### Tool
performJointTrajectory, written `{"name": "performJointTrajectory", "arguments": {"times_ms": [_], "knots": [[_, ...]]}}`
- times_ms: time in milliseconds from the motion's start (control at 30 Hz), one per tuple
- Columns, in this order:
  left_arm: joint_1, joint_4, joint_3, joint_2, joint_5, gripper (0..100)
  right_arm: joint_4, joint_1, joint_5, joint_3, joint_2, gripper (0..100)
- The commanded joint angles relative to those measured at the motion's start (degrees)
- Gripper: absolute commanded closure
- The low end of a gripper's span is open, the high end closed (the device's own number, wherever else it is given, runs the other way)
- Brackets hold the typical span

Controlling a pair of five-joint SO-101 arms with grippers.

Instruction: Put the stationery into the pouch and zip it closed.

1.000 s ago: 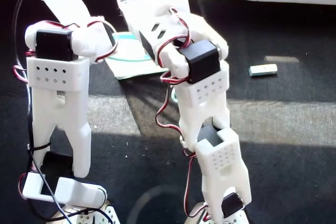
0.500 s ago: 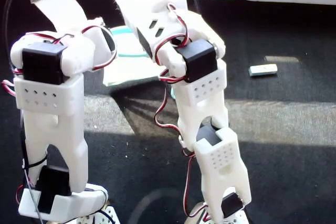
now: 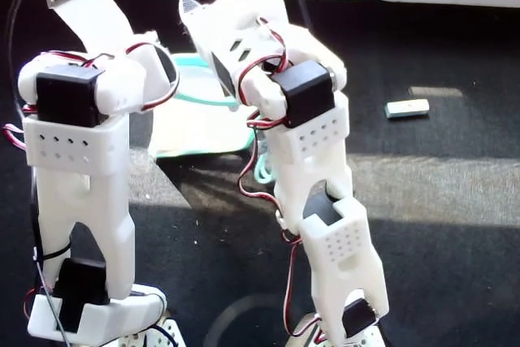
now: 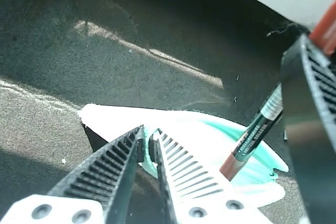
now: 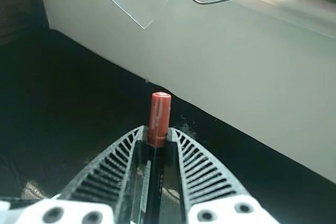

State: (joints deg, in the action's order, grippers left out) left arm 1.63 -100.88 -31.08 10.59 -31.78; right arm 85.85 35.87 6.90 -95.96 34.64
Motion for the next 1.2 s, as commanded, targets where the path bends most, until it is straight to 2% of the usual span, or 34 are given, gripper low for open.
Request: {"name": "performJointTrajectory", "arguments": {"times_ms": [0,133,300,467,633,733,900,1000,1100,1167], "knots": [[-1.0,0.1,1.7,2.6,0.5,99,0.5,0.5,0.4,-6.1,-0.5,99.2],[-1.0,0.1,2.0,2.6,0.5,99,2.9,1.1,0.4,-6.1,-0.5,96.9],[-1.2,0.5,2.3,2.6,0.5,99,6.7,4.1,0.6,-6.1,-0.8,78.7],[-1.3,0.7,2.4,2.6,0.5,99,6.4,5.6,0.6,-6.1,-1.0,80.3],[-1.3,0.9,4.7,2.6,0.5,99,6.4,3.3,0.7,-6.1,-2.5,80.4],[-1.3,1.8,8.3,2.6,0.5,99,4.3,-2.3,0.7,-6.1,-6.9,80.4],[-1.4,4.2,11.4,2.7,0.5,99,2.5,-21.0,0.4,-6.1,-12.5,80.4],[-1.4,5.2,11.2,2.7,0.5,99,5.1,-31.2,0.4,-3.2,-8.7,80.4],[-1.0,6.1,11.1,2.7,0.5,99,5.1,-37.6,-0.4,3.5,-0.4,80.4],[-1.0,6.2,11.0,2.7,0.5,99,3.6,-40.7,-6.5,7.2,5.9,80.4]]}}
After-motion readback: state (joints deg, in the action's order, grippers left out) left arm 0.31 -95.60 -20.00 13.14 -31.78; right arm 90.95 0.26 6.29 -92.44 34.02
